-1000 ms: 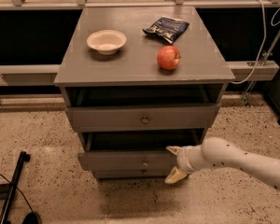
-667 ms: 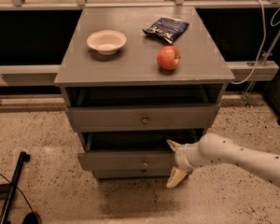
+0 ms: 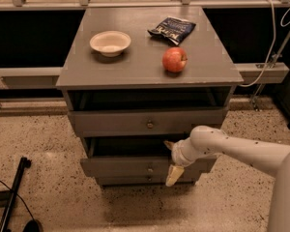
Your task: Open middle drawer
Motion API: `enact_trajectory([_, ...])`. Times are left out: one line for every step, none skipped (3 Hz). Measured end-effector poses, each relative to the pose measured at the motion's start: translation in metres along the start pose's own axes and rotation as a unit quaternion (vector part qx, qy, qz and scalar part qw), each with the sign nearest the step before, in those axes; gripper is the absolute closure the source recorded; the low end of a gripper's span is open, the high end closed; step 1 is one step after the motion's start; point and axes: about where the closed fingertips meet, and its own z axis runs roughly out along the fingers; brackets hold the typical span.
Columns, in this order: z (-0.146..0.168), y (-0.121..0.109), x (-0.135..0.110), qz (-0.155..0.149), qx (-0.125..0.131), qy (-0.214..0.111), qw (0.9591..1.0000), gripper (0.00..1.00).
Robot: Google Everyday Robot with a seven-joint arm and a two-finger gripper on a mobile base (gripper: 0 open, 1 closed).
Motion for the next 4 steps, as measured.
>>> enact_trajectory([0.022, -0.003, 0.002, 0.005, -0.022, 0.005, 0.9997, 0.15])
enact_trajectory([0.033, 0.002, 0.005, 0.01, -0.036, 0.005, 0.9993, 0.29])
enact_trajectory([0.034, 0.003, 0.005, 0.01, -0.037, 0.005, 0.9993, 0.3])
enact_trajectory([0.007, 0.031, 0.003, -0.003, -0.042, -0.001, 0.9991, 0.3])
